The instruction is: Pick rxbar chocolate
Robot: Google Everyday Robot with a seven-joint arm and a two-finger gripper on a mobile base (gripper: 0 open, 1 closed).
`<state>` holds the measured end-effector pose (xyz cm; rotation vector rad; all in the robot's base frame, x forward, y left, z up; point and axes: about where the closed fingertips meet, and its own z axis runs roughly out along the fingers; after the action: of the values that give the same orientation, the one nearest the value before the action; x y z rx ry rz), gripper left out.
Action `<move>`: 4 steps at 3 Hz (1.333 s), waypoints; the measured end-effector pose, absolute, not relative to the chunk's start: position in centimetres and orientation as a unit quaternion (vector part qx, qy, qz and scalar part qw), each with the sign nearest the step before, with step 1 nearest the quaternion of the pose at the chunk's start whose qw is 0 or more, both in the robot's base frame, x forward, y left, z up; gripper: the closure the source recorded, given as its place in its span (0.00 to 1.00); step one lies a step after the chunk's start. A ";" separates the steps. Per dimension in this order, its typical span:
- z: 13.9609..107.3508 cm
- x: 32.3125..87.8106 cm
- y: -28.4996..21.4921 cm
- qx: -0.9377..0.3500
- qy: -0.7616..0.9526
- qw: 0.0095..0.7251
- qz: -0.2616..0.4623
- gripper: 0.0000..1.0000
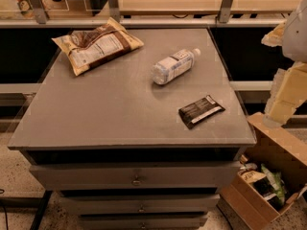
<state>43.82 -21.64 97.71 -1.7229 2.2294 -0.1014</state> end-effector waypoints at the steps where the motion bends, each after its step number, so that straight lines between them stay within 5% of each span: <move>1: 97.7 43.8 -21.6 -0.603 0.780 0.161 -0.036 0.00; 4: 92.5 47.6 -19.7 -0.685 0.711 0.147 -0.059 0.00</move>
Offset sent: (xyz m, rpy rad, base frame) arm 0.0117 0.0068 -0.0071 -0.0351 -0.0038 0.0485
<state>47.64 -19.71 92.47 -1.9702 2.0463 -0.1706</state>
